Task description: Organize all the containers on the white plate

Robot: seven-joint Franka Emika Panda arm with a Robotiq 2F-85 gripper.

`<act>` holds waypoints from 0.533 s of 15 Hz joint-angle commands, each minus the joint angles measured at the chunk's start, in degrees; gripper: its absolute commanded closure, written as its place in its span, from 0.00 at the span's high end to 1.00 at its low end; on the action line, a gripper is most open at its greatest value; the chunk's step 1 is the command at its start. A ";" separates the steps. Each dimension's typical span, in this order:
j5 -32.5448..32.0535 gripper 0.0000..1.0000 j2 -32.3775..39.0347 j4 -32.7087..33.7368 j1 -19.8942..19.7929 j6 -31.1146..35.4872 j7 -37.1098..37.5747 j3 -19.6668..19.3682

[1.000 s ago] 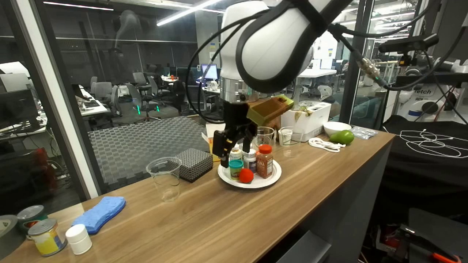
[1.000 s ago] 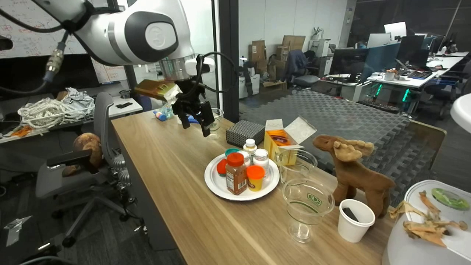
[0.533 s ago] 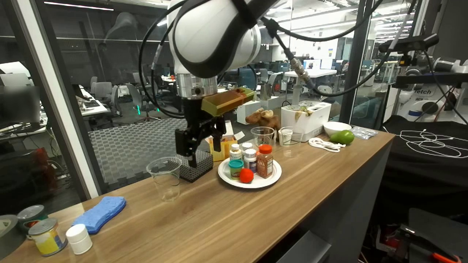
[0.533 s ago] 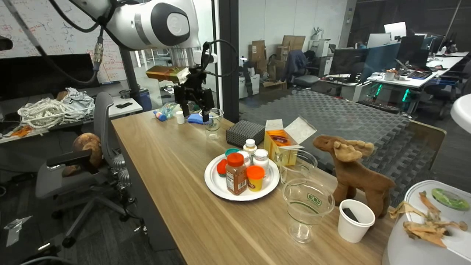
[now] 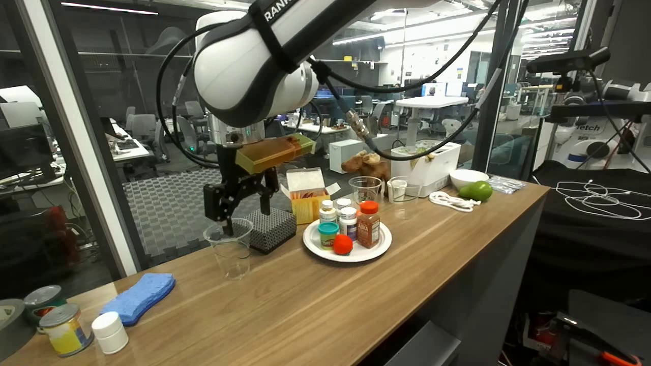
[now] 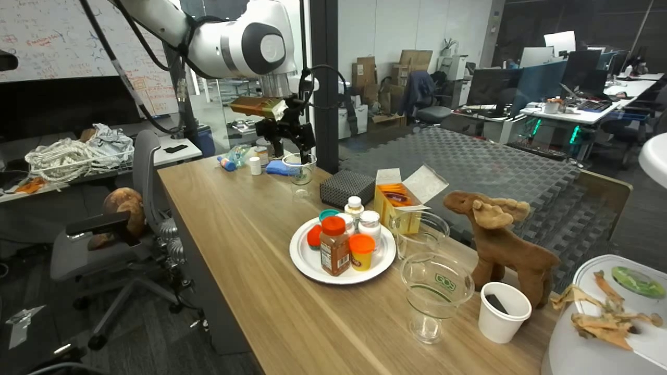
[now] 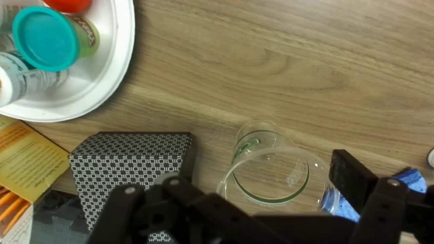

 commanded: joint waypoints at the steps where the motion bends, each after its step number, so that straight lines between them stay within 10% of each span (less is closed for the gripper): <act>1: -0.02 1.00 4.94 7.41 1.86 -0.54 1.84 -1.44; 8: -0.46 1.00 9.01 12.28 3.29 -0.85 4.70 -3.38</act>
